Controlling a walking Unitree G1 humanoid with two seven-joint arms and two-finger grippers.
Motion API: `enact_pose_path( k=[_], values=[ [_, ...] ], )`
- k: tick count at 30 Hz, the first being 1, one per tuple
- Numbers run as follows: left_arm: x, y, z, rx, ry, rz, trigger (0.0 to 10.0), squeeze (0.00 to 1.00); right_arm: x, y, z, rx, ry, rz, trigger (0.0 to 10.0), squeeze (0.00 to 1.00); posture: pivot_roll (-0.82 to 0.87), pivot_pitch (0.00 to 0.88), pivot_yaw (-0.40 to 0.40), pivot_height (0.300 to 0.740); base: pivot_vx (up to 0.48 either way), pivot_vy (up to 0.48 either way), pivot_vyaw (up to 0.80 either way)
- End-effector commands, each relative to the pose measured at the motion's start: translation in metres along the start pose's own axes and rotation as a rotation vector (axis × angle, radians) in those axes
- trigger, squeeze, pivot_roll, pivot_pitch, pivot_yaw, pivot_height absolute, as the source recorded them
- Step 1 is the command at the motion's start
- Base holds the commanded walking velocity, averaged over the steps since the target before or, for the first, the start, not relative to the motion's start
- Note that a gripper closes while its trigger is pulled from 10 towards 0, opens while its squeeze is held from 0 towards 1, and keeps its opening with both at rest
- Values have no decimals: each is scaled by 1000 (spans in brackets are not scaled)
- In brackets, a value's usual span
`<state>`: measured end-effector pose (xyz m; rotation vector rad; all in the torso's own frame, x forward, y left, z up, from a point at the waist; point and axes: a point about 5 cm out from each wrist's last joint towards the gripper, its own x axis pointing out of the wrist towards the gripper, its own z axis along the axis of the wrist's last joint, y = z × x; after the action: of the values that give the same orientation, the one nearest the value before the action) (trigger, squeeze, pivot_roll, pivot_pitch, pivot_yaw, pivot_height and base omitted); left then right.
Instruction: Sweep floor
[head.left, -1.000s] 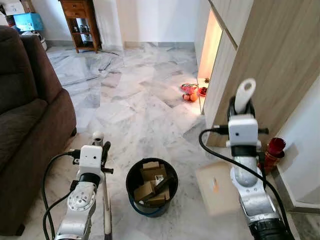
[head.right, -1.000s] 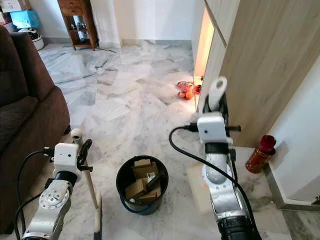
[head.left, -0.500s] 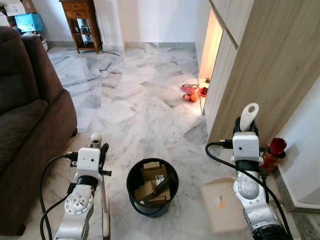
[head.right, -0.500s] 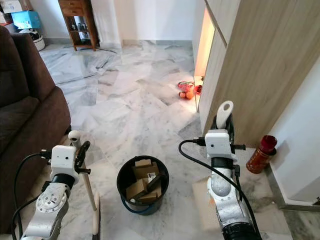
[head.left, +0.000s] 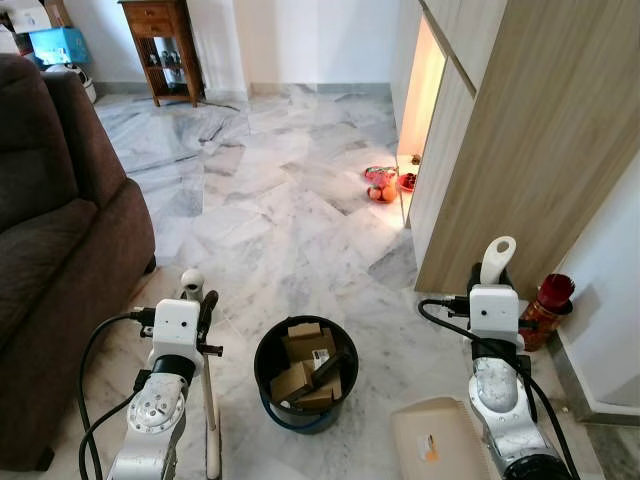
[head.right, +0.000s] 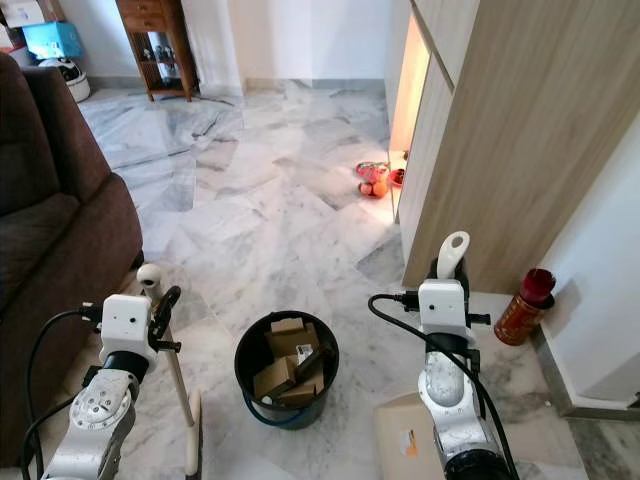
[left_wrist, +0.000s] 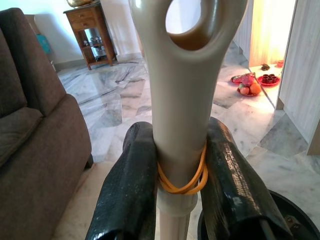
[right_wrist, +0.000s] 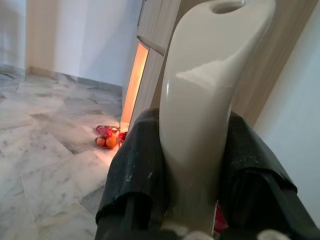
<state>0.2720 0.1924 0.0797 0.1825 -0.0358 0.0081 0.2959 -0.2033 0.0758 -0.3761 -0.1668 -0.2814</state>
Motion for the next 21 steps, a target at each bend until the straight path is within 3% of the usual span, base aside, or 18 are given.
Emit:
enact_pose_path(
  k=[1,21],
  values=[
    [1,4,11,2,-54,4,10000,0,6,-1,6,37,-28,-9,10000,0,161,0,39,740,0,0,0],
    [2,1,10,-4,-55,-5,10000,0,6,3,4,85,-21,23,10000,0,146,0,40,740,0,0,0]
  ],
)
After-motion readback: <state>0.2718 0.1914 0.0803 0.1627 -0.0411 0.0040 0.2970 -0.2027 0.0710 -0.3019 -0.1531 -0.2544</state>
